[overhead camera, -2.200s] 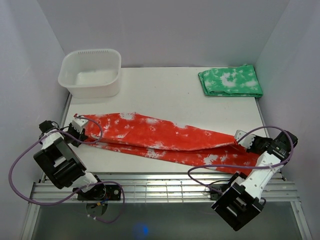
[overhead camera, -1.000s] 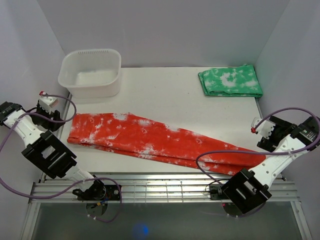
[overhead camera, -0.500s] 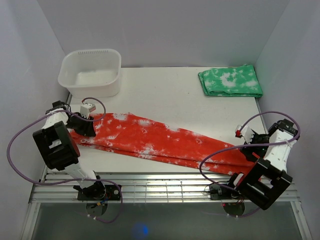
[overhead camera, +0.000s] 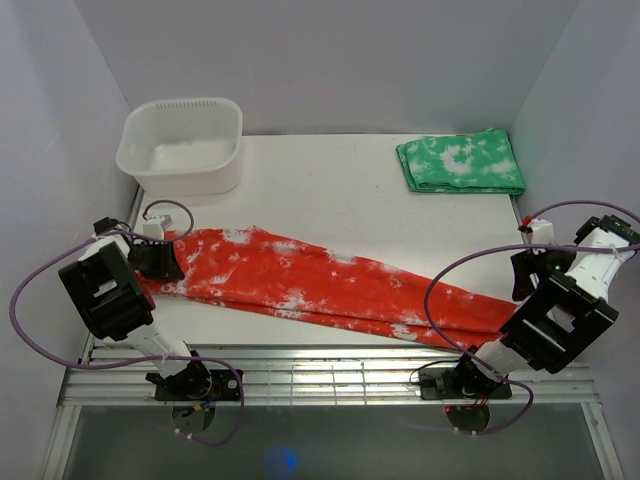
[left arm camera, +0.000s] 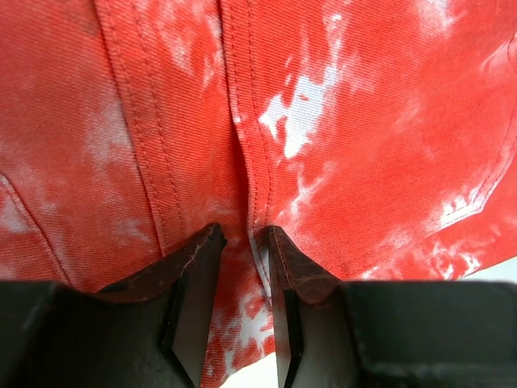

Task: Fold and stack the trousers
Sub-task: Fold the trousers

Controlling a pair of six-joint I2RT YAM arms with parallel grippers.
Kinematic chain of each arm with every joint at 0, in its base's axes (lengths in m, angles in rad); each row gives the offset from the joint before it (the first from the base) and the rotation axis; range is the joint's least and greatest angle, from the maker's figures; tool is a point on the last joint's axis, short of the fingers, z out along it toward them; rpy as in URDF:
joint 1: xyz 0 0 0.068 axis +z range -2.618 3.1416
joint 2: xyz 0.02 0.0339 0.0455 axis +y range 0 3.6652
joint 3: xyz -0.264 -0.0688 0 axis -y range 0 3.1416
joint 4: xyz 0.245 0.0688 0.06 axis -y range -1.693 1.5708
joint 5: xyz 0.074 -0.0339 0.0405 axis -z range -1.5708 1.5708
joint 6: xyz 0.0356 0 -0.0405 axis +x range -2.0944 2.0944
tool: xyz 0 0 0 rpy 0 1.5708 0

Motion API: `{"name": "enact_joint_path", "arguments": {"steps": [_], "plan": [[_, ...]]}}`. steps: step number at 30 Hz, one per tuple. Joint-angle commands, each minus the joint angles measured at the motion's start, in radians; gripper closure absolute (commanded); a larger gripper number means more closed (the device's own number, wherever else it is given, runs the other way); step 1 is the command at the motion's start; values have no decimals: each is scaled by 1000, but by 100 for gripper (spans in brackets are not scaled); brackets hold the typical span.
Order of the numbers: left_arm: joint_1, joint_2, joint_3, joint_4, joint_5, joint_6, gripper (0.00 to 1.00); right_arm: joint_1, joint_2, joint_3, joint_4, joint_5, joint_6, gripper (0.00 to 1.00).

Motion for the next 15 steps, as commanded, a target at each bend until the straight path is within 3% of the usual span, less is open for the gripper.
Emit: {"name": "enact_joint_path", "arguments": {"steps": [1, 7, 10, 11, 12, 15], "plan": [[43, 55, -101, 5, -250, -4, 57, -15, 6, -62, -25, 18, 168, 21], [43, -21, -107, -38, -180, -23, 57, 48, 67, -235, 136, 103, 293, 27], [43, -50, -106, -50, -175, -27, 57, 90, 133, -223, 158, 65, 348, 45], [43, -54, -106, -52, -175, -29, 57, 91, 147, -223, 164, 64, 365, 45], [43, -56, -106, -55, -175, -32, 57, 112, 163, -199, 173, 42, 380, 59], [43, -59, -110, -47, -175, -56, 57, 184, 214, -144, 230, 15, 449, 80]]}}
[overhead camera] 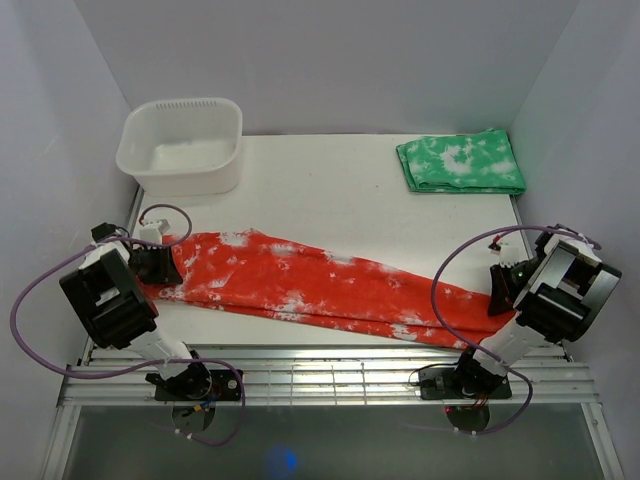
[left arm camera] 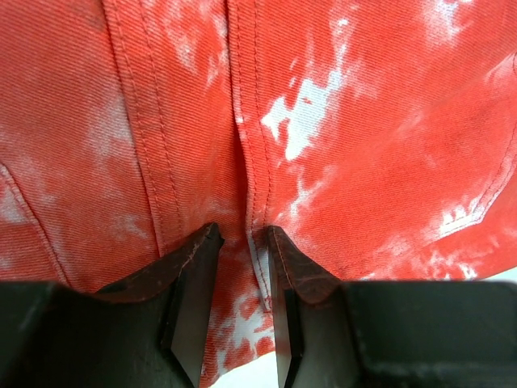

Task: Fold and stack the trousers
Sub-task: Fold the trousers

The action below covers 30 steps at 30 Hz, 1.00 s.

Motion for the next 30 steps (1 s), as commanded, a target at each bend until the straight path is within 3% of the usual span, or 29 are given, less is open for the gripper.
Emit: {"name": "enact_joint_path", "arguments": {"steps": [1, 3, 9, 13, 14, 16, 21, 23, 25, 30], "plan": [[15, 12, -46, -63, -156, -26, 57, 83, 43, 94, 94, -56, 136, 84], [15, 21, -36, -40, -168, -70, 57, 153, 69, 162, 140, -65, 176, 92], [46, 50, 49, -42, -142, -149, 57, 250, 134, 375, 76, -134, 259, 88], [77, 40, 64, -23, -149, -184, 55, 229, 45, 440, 15, -109, 247, 68], [86, 44, 67, -29, -147, -190, 55, 203, 29, 435, -1, -91, 241, 58], [110, 56, 63, -31, -144, -195, 55, 171, -12, 406, -37, -71, 212, 49], [133, 55, 32, -38, -119, -198, 55, 31, -64, 178, -36, 26, 117, 45], [133, 44, 24, -42, -98, -193, 54, 11, -75, 107, 17, 65, 100, 33], [133, 38, 20, -46, -84, -187, 54, 2, -72, 35, 54, 76, 106, 28], [133, 18, 21, -63, -76, -159, 54, 3, 6, -39, 91, 64, 121, 26]]}}
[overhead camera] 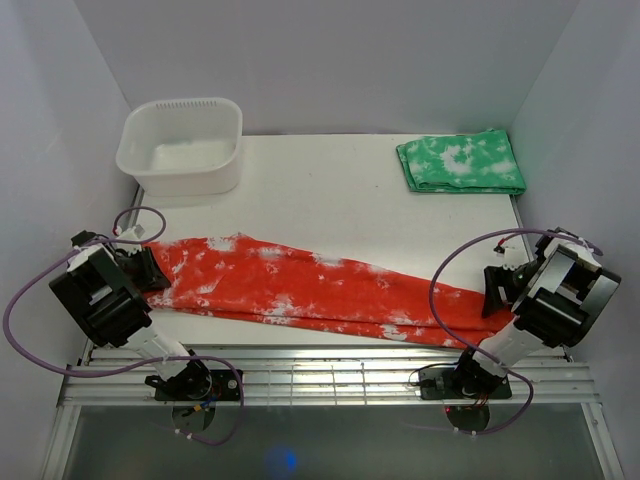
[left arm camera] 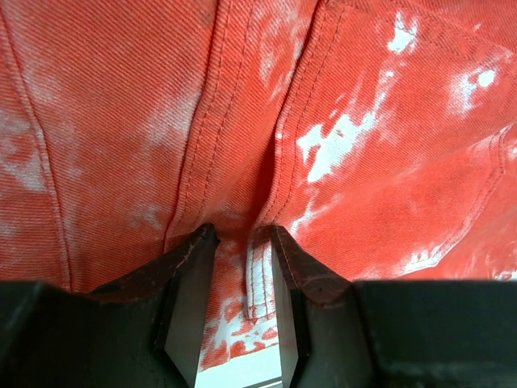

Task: Fold and stack the trousers
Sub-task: Fold the trousers

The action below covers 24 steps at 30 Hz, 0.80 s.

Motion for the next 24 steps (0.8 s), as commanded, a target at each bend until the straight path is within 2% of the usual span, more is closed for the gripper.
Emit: {"name": "enact_joint_path", "arguments": {"steps": [1, 3, 5, 6, 7, 10, 15, 16, 22, 23, 24], "plan": [[10, -24, -28, -21, -45, 40, 54, 3, 42, -35, 41, -5, -9, 26], [10, -35, -30, -21, -41, 40, 54, 3, 70, -62, 61, -8, -11, 32], [10, -33, -30, -20, -35, 39, 54, 5, 90, -85, 84, -14, -3, 46], [10, -27, -28, -21, -24, 34, 54, 5, 119, -82, 107, -19, 4, 53], [10, -22, -28, -21, -19, 25, 54, 5, 134, -61, 114, -25, 16, 72], [10, 5, -19, -15, -6, 0, 54, 23, 196, 25, 150, -53, 75, 92], [10, 44, 30, -16, 8, -27, 54, 69, 263, 207, 164, -111, 147, 92], [10, 47, 39, -18, 5, -27, 54, 71, 268, 271, 142, -134, 149, 92], [10, 57, 79, -3, 7, -61, 54, 77, 242, 424, 70, -169, 127, 91], [10, 60, 79, -4, 11, -75, 54, 77, 242, 450, 34, -171, 116, 87], [10, 60, 77, -6, 19, -76, 55, 77, 242, 458, 15, -168, 104, 77]]}}
